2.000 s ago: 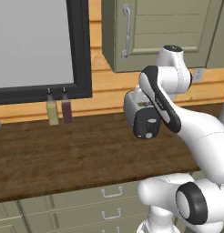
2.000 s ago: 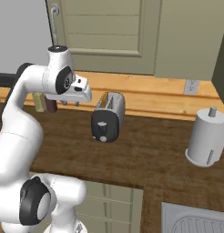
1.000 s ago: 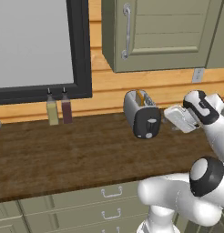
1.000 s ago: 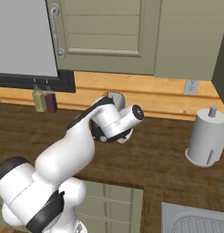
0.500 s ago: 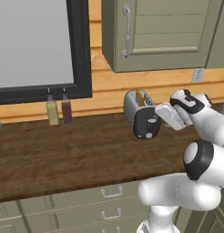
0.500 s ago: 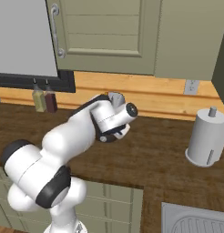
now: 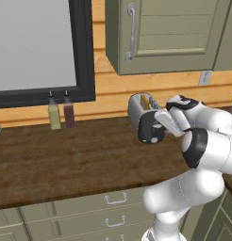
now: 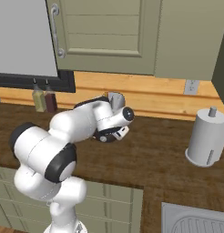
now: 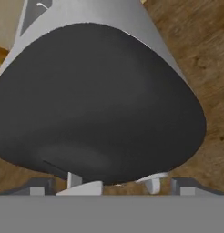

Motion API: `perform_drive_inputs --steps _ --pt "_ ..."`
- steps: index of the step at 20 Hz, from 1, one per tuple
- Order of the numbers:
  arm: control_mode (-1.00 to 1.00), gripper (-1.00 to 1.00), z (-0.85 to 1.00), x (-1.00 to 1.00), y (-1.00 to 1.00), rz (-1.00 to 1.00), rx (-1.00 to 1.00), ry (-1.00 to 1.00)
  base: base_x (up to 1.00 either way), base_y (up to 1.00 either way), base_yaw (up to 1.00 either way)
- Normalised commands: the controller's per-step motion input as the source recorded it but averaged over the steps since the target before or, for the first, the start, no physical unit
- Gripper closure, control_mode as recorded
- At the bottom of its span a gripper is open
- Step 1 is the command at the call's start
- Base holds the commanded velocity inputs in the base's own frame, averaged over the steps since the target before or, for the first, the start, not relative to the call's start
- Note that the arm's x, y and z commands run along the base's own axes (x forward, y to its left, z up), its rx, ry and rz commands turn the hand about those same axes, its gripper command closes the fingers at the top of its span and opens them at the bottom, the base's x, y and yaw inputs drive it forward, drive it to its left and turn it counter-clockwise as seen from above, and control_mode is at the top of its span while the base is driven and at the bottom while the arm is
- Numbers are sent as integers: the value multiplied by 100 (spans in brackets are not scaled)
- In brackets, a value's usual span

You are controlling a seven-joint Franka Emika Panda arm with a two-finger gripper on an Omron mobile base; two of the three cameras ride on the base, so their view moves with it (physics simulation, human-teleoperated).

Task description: Start the toaster. Once the lever pops up, take the bread to the plate on the dining counter.

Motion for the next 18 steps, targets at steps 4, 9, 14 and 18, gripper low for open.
perform_drive_inputs --steps 4,9,14,18 --pt "-100 -100 -19 24 0 -9 0 0 0 0 0" --pt "-100 -100 -49 5 0 -13 -4 0 0 0 0" --pt "-100 -100 -90 -20 0 -18 -20 1 0 0 0" --pt "-100 -100 -87 -16 0 -17 -20 3 0 0 0"
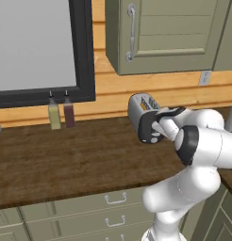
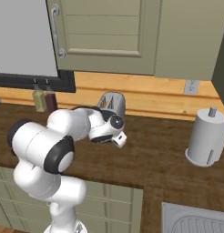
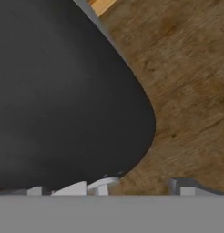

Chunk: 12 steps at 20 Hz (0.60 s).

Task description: Start the toaster. Once the lever pops up, take the bread to the plate on the dining counter.

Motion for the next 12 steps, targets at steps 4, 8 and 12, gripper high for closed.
perform_drive_inputs --steps 4,8,12 --pt "-100 -100 -38 -15 0 -10 -7 0 0 0 0" --pt "-100 -100 89 -67 0 0 5 0 0 0 0" --pt "-100 -100 100 -46 0 0 -1 0 0 0 0"
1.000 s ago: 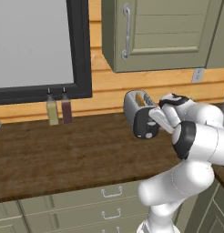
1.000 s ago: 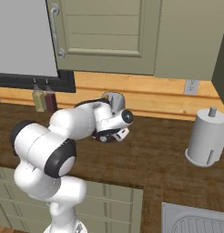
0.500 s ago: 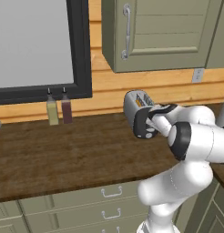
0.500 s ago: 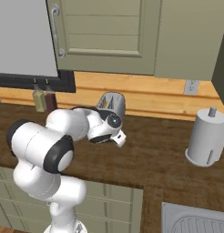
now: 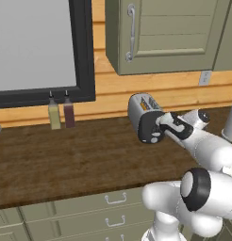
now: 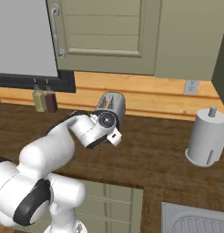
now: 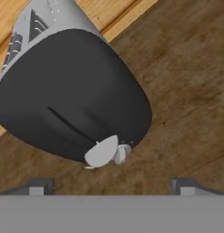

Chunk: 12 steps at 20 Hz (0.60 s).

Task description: Start the toaster. Once the lever pops up, take the bread to the plate on the dining counter.

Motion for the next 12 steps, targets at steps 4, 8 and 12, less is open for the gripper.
perform_drive_inputs --steps 4,8,12 --pt "-100 -100 100 -5 21 2 -18 1 0 0 0" --pt "-100 -100 100 -1 4 4 -25 -3 0 0 0" --pt "-100 -100 71 0 2 11 -27 -15 0 0 0"
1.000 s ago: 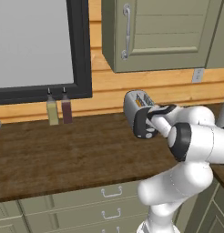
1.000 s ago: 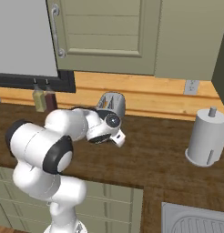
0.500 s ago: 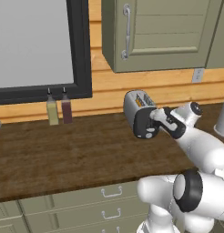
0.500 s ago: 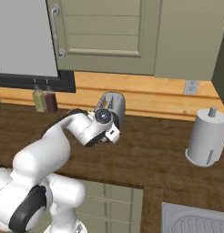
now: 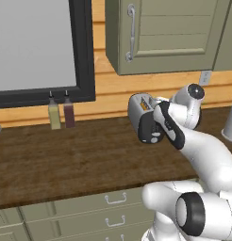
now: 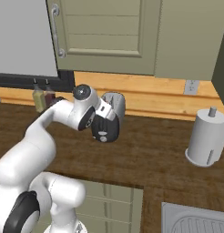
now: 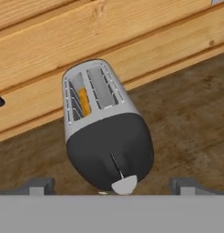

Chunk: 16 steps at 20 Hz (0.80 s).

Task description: Start the toaster. Once the lever pops up, take the bread to the plate on the dining counter.

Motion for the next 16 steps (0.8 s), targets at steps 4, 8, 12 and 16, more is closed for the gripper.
perform_drive_inputs --steps 4,8,12,16 --pt "-100 -100 19 0 11 4 -26 -4 0 0 0" --pt "-100 -100 0 7 5 0 -4 0 0 0 0" --pt "-100 -100 2 7 1 0 0 0 0 0 0" --pt "-100 -100 8 4 2 0 0 0 0 0 0"
